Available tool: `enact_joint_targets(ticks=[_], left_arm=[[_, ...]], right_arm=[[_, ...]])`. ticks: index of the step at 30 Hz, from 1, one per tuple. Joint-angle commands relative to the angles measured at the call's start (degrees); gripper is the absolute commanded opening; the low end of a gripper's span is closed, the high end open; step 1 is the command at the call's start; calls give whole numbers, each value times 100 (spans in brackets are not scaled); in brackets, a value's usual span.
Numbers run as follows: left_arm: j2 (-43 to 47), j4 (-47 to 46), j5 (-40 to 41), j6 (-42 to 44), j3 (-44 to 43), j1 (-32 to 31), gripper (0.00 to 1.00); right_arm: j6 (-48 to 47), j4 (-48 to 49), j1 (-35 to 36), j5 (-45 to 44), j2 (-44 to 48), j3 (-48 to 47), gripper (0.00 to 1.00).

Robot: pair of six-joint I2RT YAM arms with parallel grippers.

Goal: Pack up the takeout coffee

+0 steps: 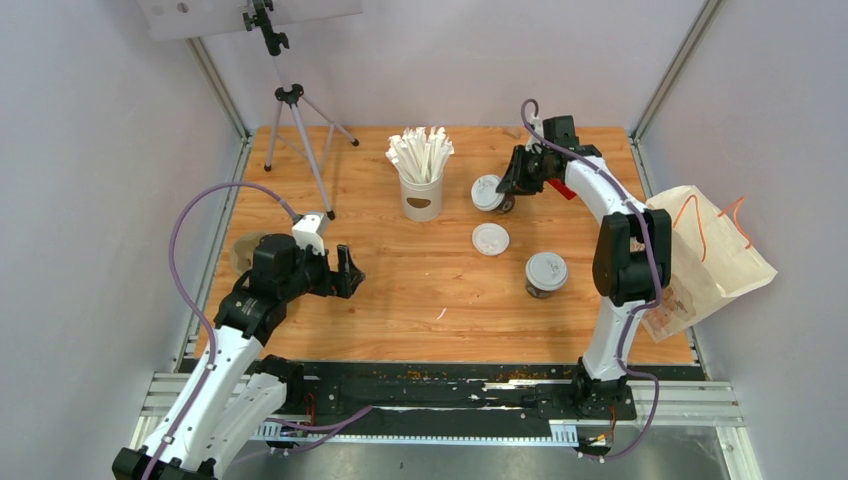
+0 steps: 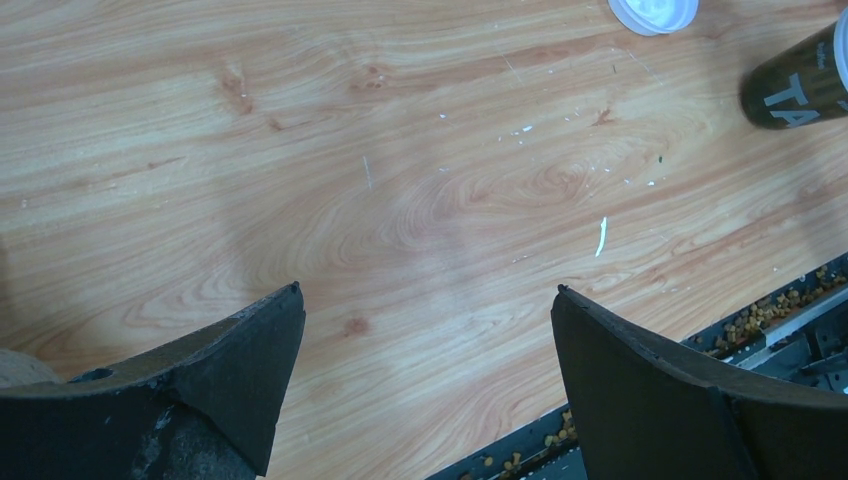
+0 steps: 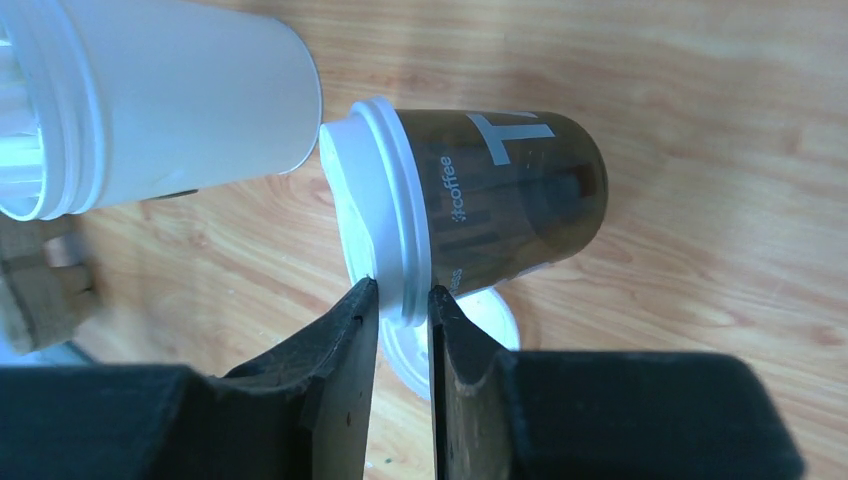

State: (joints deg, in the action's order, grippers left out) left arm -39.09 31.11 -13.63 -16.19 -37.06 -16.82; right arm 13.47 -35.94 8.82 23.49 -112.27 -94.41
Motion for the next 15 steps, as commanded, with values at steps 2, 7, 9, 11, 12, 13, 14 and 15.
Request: enact_joint_targets(ticks=[2, 7, 9, 11, 12, 13, 14, 15], left_arm=[[10, -40, 70, 80, -100, 19, 100], [-14, -38, 80, 72, -101, 16, 100], [-27, -44, 88, 72, -101, 12, 100], [-26, -38, 91, 72, -102, 15, 100], [-25, -39, 89, 72, -107, 23, 100], [-24, -35, 88, 72, -103, 21, 100], [-23, -31, 95, 76, -102, 18, 100], [-36, -34, 100, 72, -100, 18, 100]], right_arm=[[685, 760, -191, 1212, 98, 282, 23], [865, 980, -341, 1458, -86, 336, 23], [1016, 1105, -409, 1549, -141, 410, 23], [1132, 1231, -502, 1644, -212, 465, 23], [1145, 1238, -530, 1635, -246, 467, 23], [1170, 1251, -564, 1640, -274, 462, 23], [1203, 1251, -596, 1649, -306, 467, 23], [1254, 1267, -626, 1669, -341, 467, 23]])
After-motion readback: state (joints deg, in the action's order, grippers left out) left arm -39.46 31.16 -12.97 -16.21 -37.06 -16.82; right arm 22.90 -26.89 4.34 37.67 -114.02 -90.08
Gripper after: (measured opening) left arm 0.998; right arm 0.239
